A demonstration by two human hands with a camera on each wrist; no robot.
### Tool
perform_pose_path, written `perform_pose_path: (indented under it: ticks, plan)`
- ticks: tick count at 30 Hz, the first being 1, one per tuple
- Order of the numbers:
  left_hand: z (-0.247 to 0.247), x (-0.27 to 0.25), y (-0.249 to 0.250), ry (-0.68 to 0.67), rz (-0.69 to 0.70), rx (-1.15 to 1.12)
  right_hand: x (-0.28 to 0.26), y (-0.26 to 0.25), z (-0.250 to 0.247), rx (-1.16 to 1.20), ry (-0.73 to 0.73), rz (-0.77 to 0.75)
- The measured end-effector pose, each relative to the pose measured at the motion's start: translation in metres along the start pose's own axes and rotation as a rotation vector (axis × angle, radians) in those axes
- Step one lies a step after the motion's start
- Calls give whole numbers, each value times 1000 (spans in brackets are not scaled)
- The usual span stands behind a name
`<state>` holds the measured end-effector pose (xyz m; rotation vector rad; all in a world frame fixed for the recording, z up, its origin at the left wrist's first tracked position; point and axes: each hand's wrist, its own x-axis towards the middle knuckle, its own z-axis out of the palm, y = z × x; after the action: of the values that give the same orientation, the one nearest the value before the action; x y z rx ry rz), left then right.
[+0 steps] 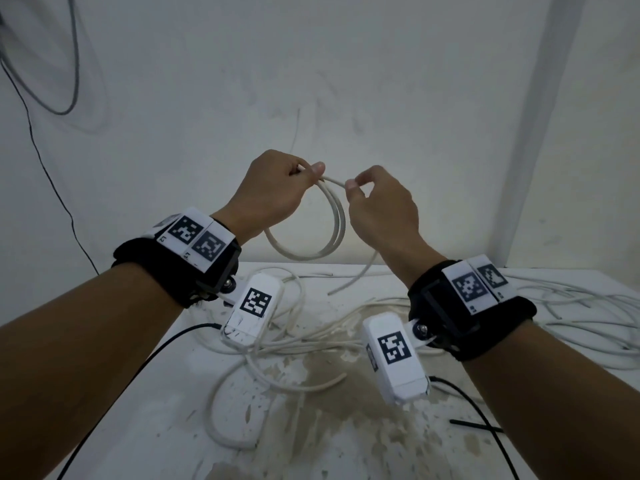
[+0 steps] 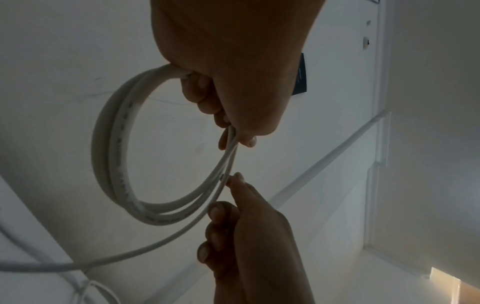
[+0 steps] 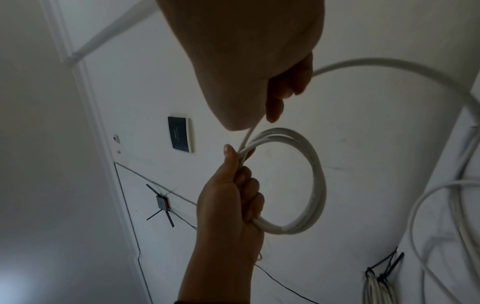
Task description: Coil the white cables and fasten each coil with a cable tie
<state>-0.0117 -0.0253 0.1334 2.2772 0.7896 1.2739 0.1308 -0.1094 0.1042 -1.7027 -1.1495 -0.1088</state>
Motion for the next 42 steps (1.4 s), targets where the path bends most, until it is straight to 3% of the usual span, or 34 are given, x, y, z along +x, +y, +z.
perform_pose_path:
  ticks: [5, 11, 14, 17, 19, 22, 25, 30, 34, 42]
  plan:
    - [-1, -1, 0, 30, 20, 32, 5, 2, -4, -96, -101, -85]
    - [2, -4, -10, 72, -82, -101, 8, 7, -2, 149, -175, -60]
    - [2, -4, -9, 64, -151, -244, 4, 5, -6, 411, -312, 124]
    - [3, -3, -6, 46, -173, -368, 0, 10, -7, 827, -655, 422]
    - [5, -4, -6, 26, -142, -353, -4, 16, -4, 1038, -792, 486]
    - [5, -7, -7, 11, -102, -327, -9, 16, 1, 1271, -843, 508]
    - [5, -8, -8, -2, -113, -359, -13, 14, 3, 1343, -871, 466]
    - [6, -10, -7, -37, -115, -394, -11, 14, 5, 1378, -924, 471]
    - [9, -11, -4, -35, -105, -387, -10, 9, 7, 1354, -847, 530]
    - [7, -13, -2, -19, -49, -219, -11, 9, 7, 1349, -838, 536]
